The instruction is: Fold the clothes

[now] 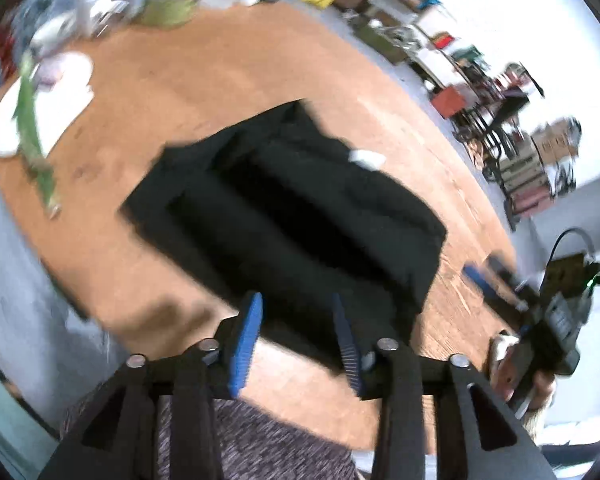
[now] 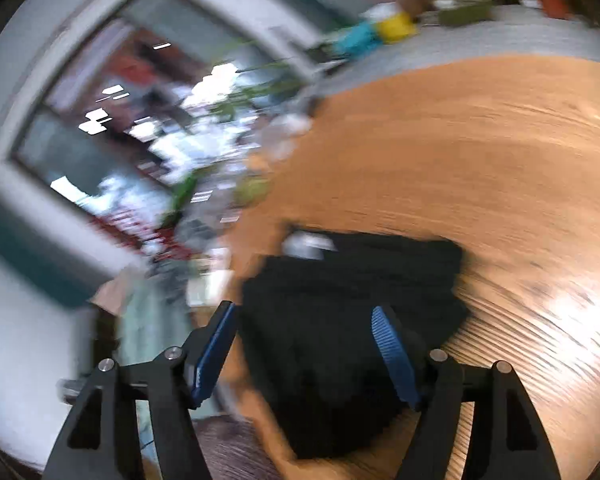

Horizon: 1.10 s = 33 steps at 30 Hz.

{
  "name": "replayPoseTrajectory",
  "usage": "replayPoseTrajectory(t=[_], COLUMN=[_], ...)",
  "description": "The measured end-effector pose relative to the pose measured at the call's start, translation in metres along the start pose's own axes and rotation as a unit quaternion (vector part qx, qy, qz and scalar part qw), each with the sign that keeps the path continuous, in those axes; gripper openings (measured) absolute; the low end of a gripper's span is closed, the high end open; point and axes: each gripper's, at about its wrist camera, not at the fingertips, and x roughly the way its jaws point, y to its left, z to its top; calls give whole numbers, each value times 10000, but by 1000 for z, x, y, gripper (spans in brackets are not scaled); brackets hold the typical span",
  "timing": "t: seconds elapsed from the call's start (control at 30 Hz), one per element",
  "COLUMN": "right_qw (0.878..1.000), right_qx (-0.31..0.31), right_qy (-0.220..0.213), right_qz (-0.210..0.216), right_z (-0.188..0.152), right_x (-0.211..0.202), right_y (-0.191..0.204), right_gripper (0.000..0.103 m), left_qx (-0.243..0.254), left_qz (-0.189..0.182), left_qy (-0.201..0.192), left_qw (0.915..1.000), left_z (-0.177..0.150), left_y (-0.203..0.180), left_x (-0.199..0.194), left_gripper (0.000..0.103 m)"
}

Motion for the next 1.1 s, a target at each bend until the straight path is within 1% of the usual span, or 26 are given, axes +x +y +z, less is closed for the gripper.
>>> replayPoseTrajectory(t=[0.07,0.1,0.13,0.17,0.2,0.27,0.3,0.33,0.37,0.43,0.5,0.53,0.57,0.6,0.63,0.67,0.7,0.73,0.77,0.83,0.87,0.9,0.97,1.0,1.03,1.1], right_qw=[9985,9973,9957,9936,9916,9903,9900,9900,9906,9923,9909,9891,9870,9854,9849,9839,9822,9807,9802,9794,9800,9803,9817,9832,9859,9918], right_qx=[520,700,880,1060,1202,1279,1292,1265,1198,1049,1098,1171,1238,1262,1201,1168,1189,1200,1189,1150,1084,1020,898,848,851,983], right_qy=[-139,-147,-155,-163,-163,-138,-123,-105,-96,37,268,356,369,354,284,221,175,132,95,25,3,-11,3,12,34,133], right_qz=[33,139,246,352,439,517,560,611,649,662,733,816,951,1084,1212,1335,1446,1535,1582,1661,1667,1692,1676,1614,1442,811], right_z=[-8,-13,-18,-23,-26,-19,-15,-10,-5,5,14,17,18,19,20,22,23,24,24,22,22,22,23,24,23,18], right_x=[-18,-17,-16,-15,-14,-4,2,6,10,25,45,54,58,60,58,56,56,54,51,45,43,41,37,37,39,39], right_y=[-25,-33,-41,-49,-57,-66,-68,-69,-67,-64,-65,-66,-67,-68,-66,-65,-64,-62,-59,-52,-46,-41,-32,-29,-29,-38], right_gripper=[74,74,74,74,74,74,74,73,73,73,71,59,52,44,37,34,28,25,24,21,21,21,21,21,22,31], left_qx=[699,1138,1715,2368,2924,3922,4135,4233,4270,4231,4051,3825,3477,2957,2581,2006,1423,836,358,87,-55,-150,-334,-364,-364,-231], left_qz=[106,208,381,693,1018,1571,1672,1731,1790,1845,1696,1479,1192,873,688,573,455,337,593,1300,1932,2276,2544,2298,2201,2081], left_qy=[-153,-180,-217,-294,-376,-447,-369,-221,-93,-24,-72,-82,-87,-134,-191,-297,-403,-506,-625,-700,-683,-659,-483,-311,-294,-327], left_qw=[9974,9931,9842,9686,9501,9052,8942,8890,8863,8871,8984,9120,9300,9512,9635,9776,9880,9946,9956,9890,9788,9714,9653,9721,9743,9773], left_z=[-3,-8,-20,-35,-45,-79,-90,-97,-103,-106,-99,-90,-78,-63,-53,-39,-24,-10,4,24,34,38,40,39,34,26], left_y=[-39,-60,-85,-109,-131,-157,-161,-163,-161,-158,-153,-147,-133,-118,-105,-87,-69,-50,-33,-11,1,10,23,26,24,18], left_x=[8,15,20,27,34,52,59,68,73,81,81,80,77,68,62,56,50,44,43,50,60,63,81,87,87,84], left_gripper=[58,65,68,68,68,68,68,68,68,68,68,68,68,68,68,68,68,68,68,68,68,68,68,68,68,68])
